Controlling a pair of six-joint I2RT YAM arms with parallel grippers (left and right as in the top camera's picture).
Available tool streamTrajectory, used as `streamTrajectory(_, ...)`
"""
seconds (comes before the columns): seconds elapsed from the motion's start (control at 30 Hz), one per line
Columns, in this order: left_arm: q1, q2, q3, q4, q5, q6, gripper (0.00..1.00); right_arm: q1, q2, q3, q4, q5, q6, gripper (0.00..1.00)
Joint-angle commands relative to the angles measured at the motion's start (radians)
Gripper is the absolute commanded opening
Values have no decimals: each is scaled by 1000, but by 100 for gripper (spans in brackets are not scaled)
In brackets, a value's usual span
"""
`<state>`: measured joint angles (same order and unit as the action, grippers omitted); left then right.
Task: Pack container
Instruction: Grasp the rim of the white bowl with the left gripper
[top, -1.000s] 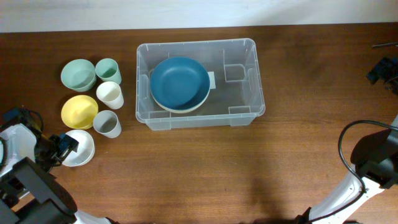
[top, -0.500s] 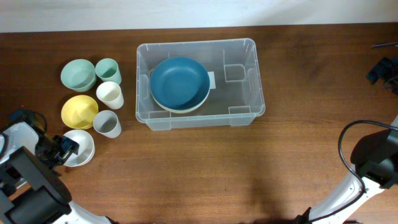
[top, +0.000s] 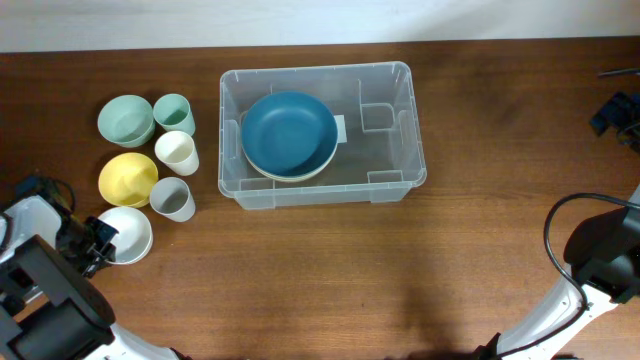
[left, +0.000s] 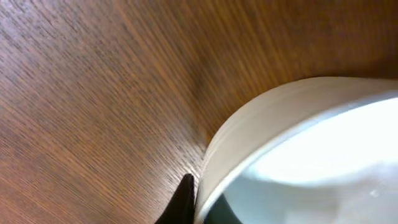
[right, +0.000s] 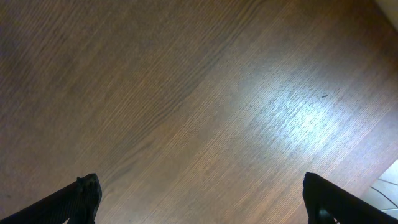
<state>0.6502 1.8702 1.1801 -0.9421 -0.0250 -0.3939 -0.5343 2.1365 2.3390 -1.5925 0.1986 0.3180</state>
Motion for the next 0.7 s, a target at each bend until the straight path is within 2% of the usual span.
streamTrajectory(0.0,7,17,-4,-14,-23,-20,1,3,-4,-1,1,16,12,99)
streamTrajectory(0.17,51,16,-4,-37,-27,-63,1,3,-4,-1,1,16,12,99)
streamTrajectory(0.67,257,-13,1,-69,-27,-61,1,3,-4,-1,1,16,12,99)
